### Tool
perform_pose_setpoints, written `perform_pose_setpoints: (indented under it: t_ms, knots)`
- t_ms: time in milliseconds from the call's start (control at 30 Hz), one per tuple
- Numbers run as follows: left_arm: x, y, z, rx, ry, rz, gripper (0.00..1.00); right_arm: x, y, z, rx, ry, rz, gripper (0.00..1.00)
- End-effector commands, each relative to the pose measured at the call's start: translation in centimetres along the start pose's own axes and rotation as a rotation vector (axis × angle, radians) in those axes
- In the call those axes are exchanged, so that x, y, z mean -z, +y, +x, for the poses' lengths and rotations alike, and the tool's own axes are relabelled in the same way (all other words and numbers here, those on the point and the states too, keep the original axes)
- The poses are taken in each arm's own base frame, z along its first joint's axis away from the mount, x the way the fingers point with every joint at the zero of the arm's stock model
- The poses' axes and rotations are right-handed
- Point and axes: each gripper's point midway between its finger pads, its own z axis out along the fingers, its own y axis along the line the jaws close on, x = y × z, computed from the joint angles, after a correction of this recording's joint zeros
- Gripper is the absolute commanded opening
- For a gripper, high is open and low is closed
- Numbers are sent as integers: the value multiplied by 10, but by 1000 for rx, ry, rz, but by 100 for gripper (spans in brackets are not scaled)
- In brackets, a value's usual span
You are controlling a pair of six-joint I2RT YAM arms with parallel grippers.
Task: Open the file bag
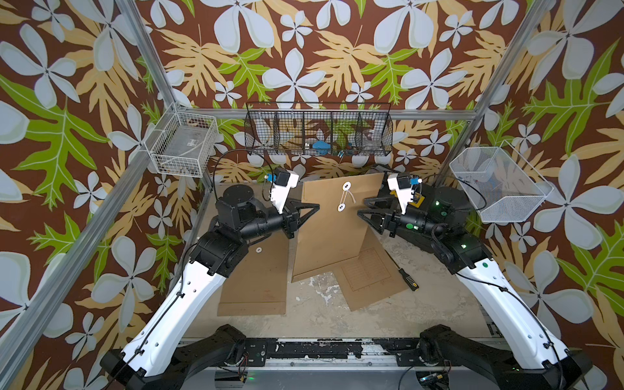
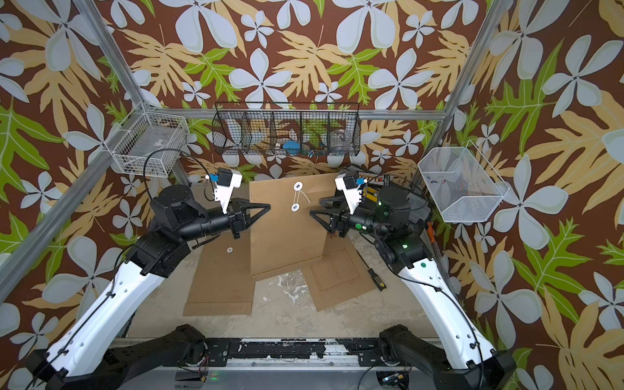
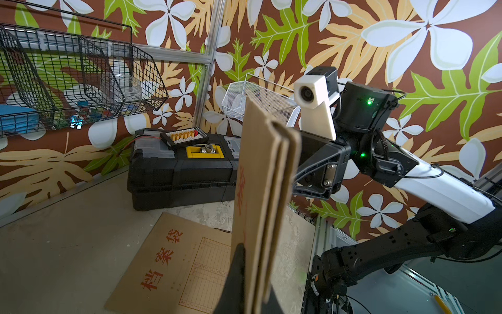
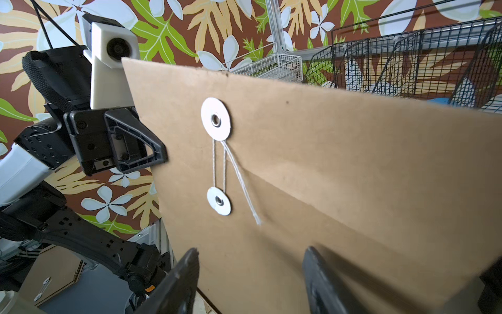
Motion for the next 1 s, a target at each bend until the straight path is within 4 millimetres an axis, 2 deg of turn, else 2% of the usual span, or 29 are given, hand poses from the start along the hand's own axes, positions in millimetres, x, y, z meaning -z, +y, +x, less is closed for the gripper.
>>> perform_pose_setpoints:
  t_ms: [0, 167, 467, 800, 967]
  knots:
    - [4, -15, -8, -48, -19, 57, 0, -2, 1, -5, 0, -7, -12, 67]
    - [6, -26, -4, -56, -1, 114, 0, -6, 2, -4, -13, -9, -43, 70]
    - [1, -36, -1, -66, 28, 170, 0, -6, 21, -11, -12, -31, -161, 70]
    - [-2, -40, 2, -69, 41, 197, 0, -11, 21, -14, -18, -33, -176, 61]
    - [-3, -41, 2, -68, 45, 205, 0, -13, 27, -18, -17, -41, -206, 55]
